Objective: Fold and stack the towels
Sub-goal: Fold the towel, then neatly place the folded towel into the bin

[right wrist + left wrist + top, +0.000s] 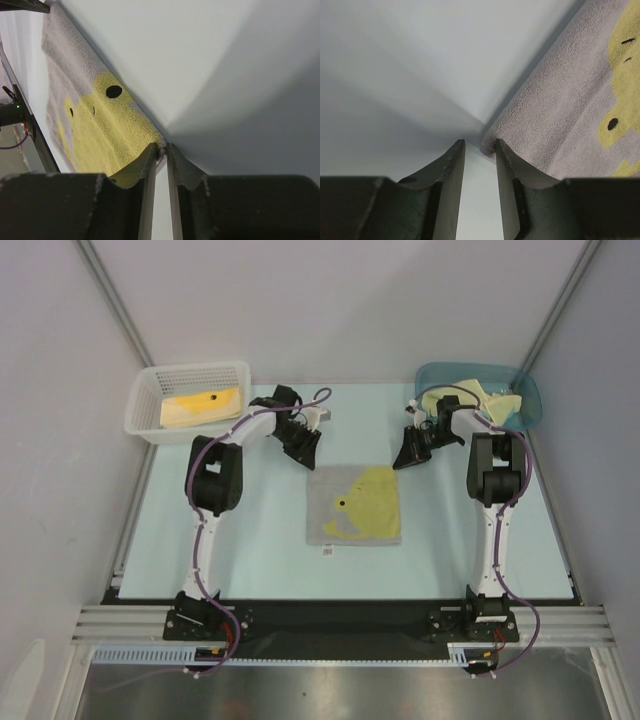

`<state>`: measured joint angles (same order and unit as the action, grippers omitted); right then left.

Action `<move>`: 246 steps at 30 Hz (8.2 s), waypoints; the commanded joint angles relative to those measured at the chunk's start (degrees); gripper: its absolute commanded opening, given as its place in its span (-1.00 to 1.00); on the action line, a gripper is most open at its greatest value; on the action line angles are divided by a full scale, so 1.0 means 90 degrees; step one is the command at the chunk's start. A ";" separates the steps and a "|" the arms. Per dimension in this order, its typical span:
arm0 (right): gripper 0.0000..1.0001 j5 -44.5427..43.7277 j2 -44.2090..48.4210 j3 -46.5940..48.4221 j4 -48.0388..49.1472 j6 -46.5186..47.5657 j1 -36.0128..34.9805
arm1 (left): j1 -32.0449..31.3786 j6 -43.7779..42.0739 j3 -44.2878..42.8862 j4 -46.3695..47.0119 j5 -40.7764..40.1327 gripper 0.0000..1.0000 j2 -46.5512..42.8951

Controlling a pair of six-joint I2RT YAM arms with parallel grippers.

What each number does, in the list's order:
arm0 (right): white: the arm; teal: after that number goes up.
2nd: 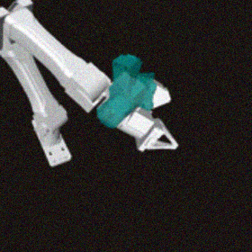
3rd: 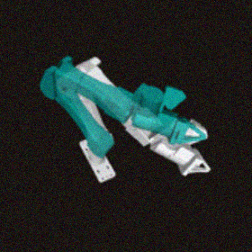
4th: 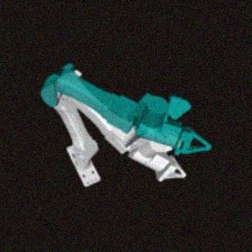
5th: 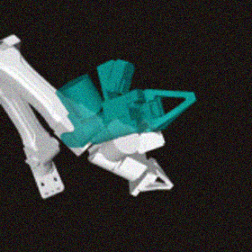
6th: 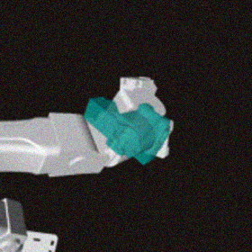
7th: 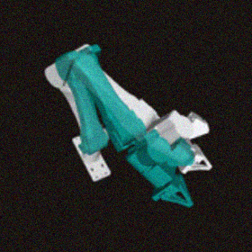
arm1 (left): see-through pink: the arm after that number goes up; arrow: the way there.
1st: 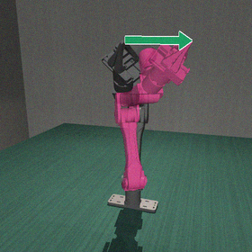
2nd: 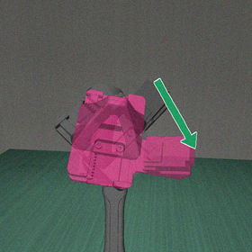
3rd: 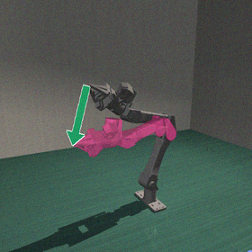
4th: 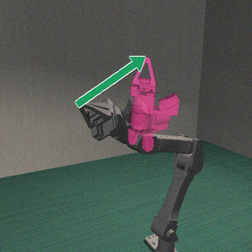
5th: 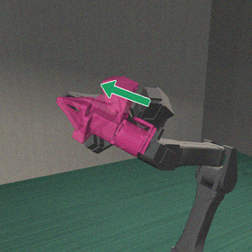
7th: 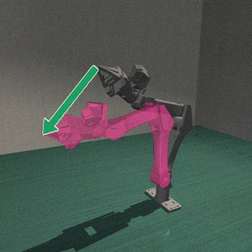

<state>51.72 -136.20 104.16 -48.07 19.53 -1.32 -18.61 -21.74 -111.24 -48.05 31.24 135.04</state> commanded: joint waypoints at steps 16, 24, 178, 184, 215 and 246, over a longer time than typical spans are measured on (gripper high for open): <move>-1.00 -0.0933 0.0787 -0.0722 0.1530 -0.0412 0.0030 | 0.0193 0.0714 0.0347 0.1059 -0.0063 -0.99 -0.0678; -1.00 -0.1060 0.1763 -0.1631 0.2675 -0.0695 0.0020 | 0.0242 0.1135 0.0953 0.1716 -0.0132 -0.99 -0.1206; -0.51 -0.3707 0.5914 -0.5820 0.2871 -0.4376 -0.1365 | -0.1399 0.4437 0.5260 0.2702 -0.2505 0.31 -0.5033; -0.58 -0.3325 0.6559 -0.6885 0.3436 -0.4728 -0.1582 | -0.1399 0.4729 0.6489 0.3668 -0.1968 0.40 -0.5366; -0.57 -0.3579 0.7310 -0.7580 0.3809 -0.4768 -0.1767 | -0.1526 0.5559 0.7019 0.4304 -0.2387 -0.26 -0.4253; 1.00 -0.3677 0.7956 -0.6944 0.3476 -0.4680 -0.2011 | -0.1575 0.5433 0.5485 0.2536 -0.3745 -0.34 -0.4048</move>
<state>19.31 -63.61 40.47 -19.20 -23.44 -19.18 -32.51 27.07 -62.22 -25.56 -1.34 98.87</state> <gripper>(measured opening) 0.995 0.315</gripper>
